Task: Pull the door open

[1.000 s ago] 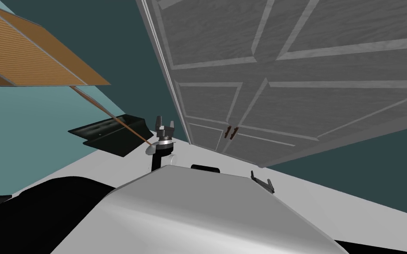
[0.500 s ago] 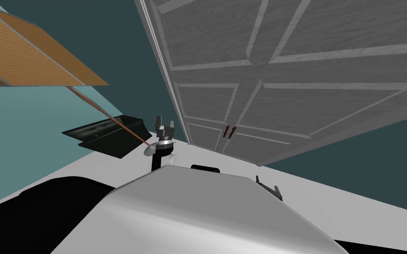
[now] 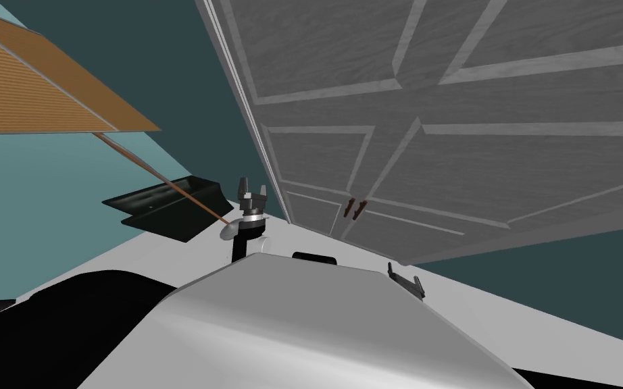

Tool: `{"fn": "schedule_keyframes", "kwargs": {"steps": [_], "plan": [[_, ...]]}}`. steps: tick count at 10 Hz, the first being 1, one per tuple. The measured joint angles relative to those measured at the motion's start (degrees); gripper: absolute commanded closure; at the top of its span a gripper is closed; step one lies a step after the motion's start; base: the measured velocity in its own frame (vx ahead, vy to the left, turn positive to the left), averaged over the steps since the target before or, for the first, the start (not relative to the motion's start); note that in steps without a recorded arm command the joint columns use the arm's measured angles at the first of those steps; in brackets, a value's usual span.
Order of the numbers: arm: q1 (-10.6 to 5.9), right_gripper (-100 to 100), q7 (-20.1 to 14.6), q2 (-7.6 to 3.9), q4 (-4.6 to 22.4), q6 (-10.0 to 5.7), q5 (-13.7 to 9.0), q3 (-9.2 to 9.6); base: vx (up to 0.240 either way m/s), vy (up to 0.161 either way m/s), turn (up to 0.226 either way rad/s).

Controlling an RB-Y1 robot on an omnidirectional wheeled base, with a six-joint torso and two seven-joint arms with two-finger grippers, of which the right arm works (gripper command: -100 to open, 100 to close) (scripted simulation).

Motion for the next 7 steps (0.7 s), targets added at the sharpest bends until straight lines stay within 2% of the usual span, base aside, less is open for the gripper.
{"fn": "schedule_keyframes", "kwargs": {"steps": [1, 4, 5, 7], "plan": [[-1.19, -100, -0.21, 0.32, 0.52, -0.22, 0.28, 0.41, 0.191, -0.014, 0.099], [-3.77, -100, -0.25, 1.2, -0.7, -0.08, 0.81, 1.27, 0.191, -0.034, 0.116], [-4.04, -100, 0.29, 1.84, -2.24, 0.1, 1.02, 1.61, 0.195, -0.04, 0.104], [-5.34, -100, 0.57, 2.11, -4.41, 0.84, 1.28, 2.12, 0.191, -0.023, 0.117]]}}
